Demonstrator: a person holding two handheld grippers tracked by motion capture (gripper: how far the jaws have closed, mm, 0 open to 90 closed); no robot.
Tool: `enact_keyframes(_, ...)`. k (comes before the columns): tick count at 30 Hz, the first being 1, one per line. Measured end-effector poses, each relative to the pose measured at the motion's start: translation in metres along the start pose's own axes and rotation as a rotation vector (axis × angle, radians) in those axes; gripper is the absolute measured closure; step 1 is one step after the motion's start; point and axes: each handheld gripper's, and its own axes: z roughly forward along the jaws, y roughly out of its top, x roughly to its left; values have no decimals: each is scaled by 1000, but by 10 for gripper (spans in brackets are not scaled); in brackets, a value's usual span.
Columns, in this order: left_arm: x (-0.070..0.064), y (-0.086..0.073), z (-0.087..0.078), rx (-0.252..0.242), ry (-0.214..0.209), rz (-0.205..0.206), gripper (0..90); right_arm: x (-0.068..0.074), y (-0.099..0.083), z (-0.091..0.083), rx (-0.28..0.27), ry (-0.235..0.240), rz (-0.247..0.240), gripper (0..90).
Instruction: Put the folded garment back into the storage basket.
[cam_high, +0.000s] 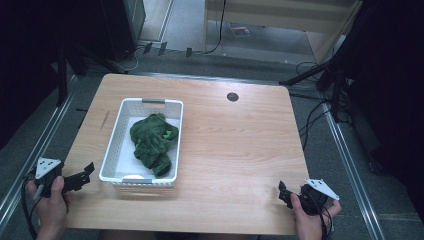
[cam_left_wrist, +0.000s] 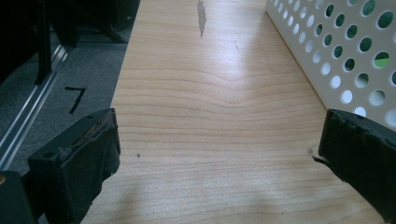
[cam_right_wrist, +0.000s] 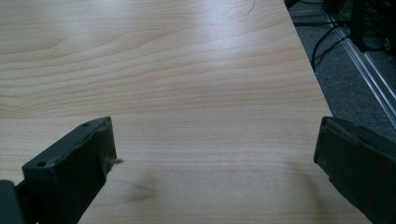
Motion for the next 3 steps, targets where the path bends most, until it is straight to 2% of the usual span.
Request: enact_keyframes(3, 0, 0, 0, 2, 2, 2, 0, 1, 2, -2, -6, 2, 6, 0)
